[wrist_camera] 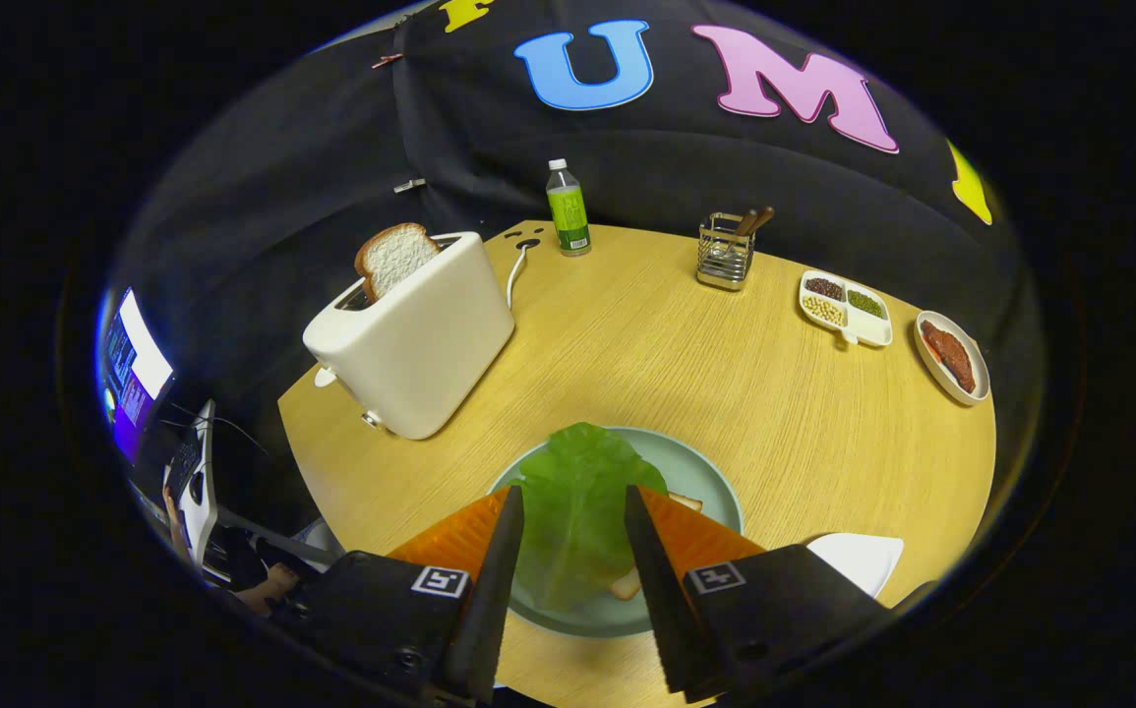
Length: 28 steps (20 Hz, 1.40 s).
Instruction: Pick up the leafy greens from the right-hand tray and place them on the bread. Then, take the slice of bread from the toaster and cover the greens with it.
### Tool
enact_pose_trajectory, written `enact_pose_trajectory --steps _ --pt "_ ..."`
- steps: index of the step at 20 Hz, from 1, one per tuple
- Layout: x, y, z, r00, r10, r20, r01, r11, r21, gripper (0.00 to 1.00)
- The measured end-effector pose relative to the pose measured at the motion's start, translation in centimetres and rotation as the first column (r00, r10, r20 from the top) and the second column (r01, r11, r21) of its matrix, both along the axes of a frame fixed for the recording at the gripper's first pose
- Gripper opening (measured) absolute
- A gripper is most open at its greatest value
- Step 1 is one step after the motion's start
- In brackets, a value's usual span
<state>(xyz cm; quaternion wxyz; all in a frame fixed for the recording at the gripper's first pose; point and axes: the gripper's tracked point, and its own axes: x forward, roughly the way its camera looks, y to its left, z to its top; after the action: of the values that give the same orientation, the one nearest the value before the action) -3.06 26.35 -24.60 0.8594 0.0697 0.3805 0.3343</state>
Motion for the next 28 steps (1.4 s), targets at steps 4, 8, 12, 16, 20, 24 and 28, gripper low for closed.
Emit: enact_pose_trajectory --steps 4,8,12,16,20,24,28 --pt "0.8 -0.6 1.8 0.997 -0.023 0.077 0.021 1.0 0.021 0.99" --pt "2.1 -2.1 6.6 0.97 -0.065 0.234 0.058 0.998 0.036 0.99" --pt "3.7 -2.8 13.8 0.891 -0.073 0.449 0.068 0.997 0.029 0.99" --pt "4.6 -1.1 21.3 0.802 -0.08 0.592 0.041 0.996 0.078 0.98" --pt "4.4 1.9 27.0 0.748 -0.087 0.658 -0.013 0.989 0.147 0.98" --pt "3.3 5.6 30.9 0.679 -0.043 0.733 -0.084 0.987 0.135 0.98" --pt "2.7 10.8 30.9 0.697 0.001 0.717 -0.126 0.985 0.121 0.98"
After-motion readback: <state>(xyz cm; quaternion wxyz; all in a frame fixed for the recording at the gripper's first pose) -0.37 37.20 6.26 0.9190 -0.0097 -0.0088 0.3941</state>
